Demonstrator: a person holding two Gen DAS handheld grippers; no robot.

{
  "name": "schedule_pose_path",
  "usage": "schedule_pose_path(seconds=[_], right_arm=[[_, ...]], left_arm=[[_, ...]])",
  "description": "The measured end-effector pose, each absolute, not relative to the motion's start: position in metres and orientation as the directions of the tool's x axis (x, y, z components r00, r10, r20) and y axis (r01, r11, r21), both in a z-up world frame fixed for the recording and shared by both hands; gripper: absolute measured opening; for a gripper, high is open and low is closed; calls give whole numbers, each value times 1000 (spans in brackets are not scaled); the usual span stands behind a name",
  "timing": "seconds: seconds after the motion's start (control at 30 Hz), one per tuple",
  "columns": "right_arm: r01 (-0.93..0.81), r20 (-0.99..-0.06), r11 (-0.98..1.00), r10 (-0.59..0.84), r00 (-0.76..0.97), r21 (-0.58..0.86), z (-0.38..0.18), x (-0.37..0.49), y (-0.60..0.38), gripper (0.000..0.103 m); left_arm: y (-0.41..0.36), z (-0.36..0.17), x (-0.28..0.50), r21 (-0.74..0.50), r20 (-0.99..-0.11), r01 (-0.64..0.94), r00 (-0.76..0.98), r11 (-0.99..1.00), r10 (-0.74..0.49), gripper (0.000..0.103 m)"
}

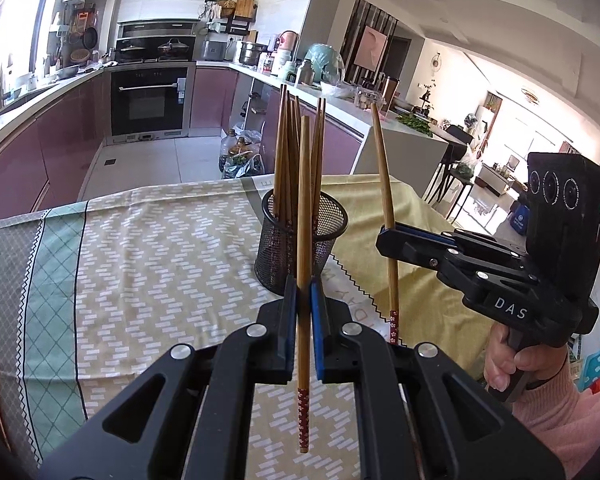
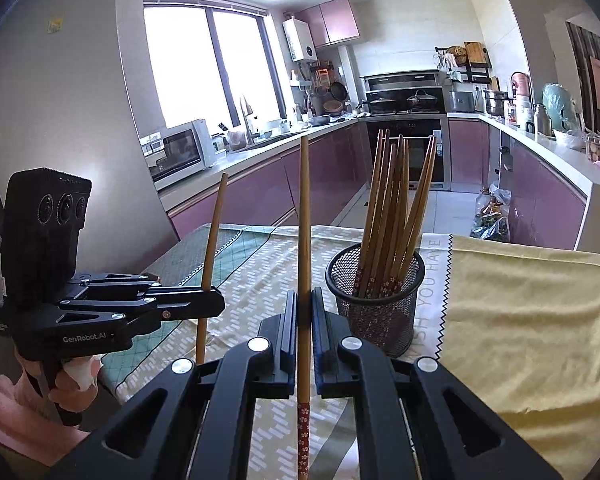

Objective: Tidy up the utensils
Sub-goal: 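Carry both upright chopsticks over the mesh cup with both tools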

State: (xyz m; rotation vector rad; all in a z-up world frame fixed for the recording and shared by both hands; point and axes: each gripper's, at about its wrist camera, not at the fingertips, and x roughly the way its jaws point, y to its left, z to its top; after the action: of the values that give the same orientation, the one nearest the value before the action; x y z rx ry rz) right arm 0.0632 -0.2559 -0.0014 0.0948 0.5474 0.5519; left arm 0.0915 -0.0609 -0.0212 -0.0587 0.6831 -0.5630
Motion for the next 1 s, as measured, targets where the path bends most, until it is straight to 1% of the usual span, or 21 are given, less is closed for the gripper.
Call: schedule_pose_path(seconds=[0.6,1.0], right_arm=[[-461,-437,858,512,740,226,11,70,-259,6],[-455,-431,860,510,745,231,11,75,-256,6]], left_arm=[[-61,0,96,-200,-531,453,695,869,-485,7],[-68,8,97,-162,-520,437,725,885,-453,7]])
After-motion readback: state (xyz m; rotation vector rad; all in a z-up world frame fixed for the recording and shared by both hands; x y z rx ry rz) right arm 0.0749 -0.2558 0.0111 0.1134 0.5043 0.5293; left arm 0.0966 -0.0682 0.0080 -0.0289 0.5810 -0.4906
